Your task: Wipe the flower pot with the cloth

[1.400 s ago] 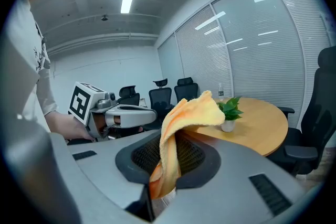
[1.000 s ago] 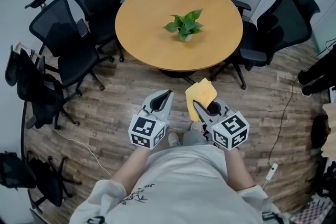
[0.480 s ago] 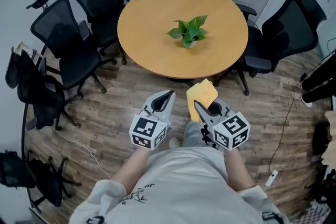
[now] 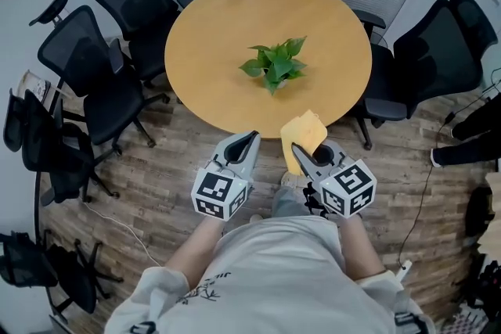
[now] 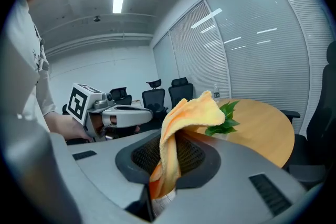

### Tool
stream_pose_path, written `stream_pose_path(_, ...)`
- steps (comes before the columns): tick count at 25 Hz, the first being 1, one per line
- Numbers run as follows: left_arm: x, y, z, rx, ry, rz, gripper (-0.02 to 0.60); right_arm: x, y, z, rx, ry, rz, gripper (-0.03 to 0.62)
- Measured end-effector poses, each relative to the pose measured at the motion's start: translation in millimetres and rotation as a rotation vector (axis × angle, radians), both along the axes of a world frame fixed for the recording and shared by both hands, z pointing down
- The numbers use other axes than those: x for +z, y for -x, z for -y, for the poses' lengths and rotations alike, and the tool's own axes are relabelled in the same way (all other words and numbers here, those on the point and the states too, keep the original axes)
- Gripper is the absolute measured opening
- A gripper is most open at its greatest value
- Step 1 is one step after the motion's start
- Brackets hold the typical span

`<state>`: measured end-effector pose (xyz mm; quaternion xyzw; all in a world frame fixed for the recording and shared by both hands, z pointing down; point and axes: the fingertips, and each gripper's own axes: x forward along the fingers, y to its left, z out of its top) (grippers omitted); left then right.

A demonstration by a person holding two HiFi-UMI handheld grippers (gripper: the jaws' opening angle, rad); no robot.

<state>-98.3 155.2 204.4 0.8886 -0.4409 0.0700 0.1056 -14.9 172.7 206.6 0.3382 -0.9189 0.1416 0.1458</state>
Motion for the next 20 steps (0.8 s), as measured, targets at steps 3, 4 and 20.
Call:
stream_pose_path(3, -1, -11, 30, 0.003, -0.002, 0.004, 0.011, -2, -13, 31, 0.002, 0.0, -0.007, 0.055)
stream_pose_path(4, -2, -14, 38, 0.004, -0.004, 0.003, 0.011, -2, -17, 41, 0.002, 0.001, -0.009, 0.055)
stream_pose_path(20, 4, -51, 129, -0.07, 0.009, -0.002, 0.012, 1, -62, 141, -0.054, 0.02, -0.004, 0.057)
